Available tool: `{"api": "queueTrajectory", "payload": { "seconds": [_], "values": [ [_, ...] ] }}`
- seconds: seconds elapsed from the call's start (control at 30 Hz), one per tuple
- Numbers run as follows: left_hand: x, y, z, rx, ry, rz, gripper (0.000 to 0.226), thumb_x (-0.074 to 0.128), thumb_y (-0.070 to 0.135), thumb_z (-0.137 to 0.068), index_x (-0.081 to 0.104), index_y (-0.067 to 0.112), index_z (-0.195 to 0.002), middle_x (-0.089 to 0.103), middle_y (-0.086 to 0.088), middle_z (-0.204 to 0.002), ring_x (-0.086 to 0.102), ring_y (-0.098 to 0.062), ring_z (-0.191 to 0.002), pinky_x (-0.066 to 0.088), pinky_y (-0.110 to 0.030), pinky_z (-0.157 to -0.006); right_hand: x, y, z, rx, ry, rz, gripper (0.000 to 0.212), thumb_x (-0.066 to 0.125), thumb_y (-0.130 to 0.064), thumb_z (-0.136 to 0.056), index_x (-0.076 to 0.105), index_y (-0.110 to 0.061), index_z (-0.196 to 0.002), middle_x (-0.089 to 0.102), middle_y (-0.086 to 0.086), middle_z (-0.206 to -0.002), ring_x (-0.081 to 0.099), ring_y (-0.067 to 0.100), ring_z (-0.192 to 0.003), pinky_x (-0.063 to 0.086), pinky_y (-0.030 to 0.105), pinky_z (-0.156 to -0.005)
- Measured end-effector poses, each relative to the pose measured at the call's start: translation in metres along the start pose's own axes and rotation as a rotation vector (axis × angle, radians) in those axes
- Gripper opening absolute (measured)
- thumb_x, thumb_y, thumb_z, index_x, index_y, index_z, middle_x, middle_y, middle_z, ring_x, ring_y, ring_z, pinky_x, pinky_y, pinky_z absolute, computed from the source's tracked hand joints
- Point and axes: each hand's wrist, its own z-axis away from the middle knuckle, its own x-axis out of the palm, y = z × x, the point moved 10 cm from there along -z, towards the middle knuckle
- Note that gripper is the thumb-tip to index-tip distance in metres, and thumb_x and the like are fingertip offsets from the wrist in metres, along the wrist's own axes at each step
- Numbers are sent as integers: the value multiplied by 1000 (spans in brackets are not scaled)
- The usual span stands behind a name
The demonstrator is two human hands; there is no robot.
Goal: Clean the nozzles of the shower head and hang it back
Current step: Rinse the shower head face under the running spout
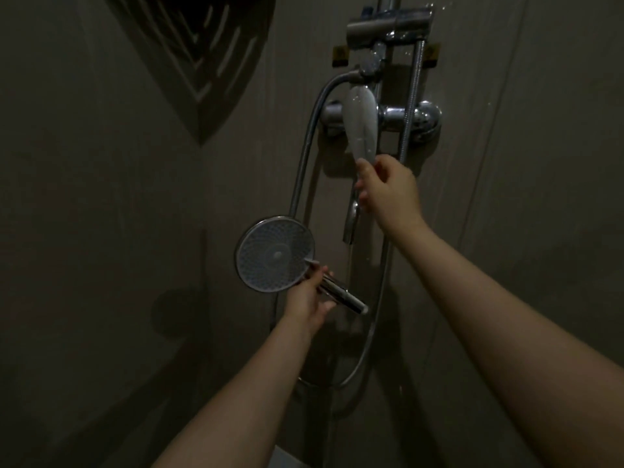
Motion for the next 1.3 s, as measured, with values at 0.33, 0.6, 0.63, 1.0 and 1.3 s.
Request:
{"api": "queueTrajectory", "payload": {
  "seconds": [0.33,0.6,0.63,1.0,1.3],
  "values": [
    [-41,23,10,81,138,-355,22,48,-3,-90,60,8,-105,61,-4,-78,54,-15,-72,44,-30,-67,-2,23,14,257,6,43,36,46,-33,-95,55,-17,-65,53,0,-58,50,3,-41,40,15,-40],
    [-39,47,26,245,66,-722,41,52,-16,-82,53,-7,-122,56,-13,-108,51,-25,-102,46,-32,-82,87,24,85,40,-517,263,42,72,-9,-76,59,-19,-114,63,-4,-104,56,6,-97,49,25,-85],
    [-36,52,29,265,73,-727,42,53,-16,-82,53,-7,-123,56,-14,-110,50,-24,-103,44,-33,-84,84,21,84,11,-470,251,33,69,-7,-78,61,-20,-107,62,-7,-96,57,5,-91,49,23,-79],
    [-65,75,29,340,274,-968,33,61,2,-86,56,-4,-119,57,-9,-115,47,-18,-96,42,-24,-79,95,37,102,51,-408,167,32,62,-1,-81,54,-30,-94,58,-12,-86,57,6,-87,49,16,-72],
    [-84,115,29,398,246,-717,61,47,-2,-89,29,11,-146,36,-6,-149,32,-21,-138,29,-34,-111,69,15,76,-18,-242,183,28,67,-3,-76,63,-21,-98,58,-13,-81,54,2,-78,37,-2,-60]
  ]
}}
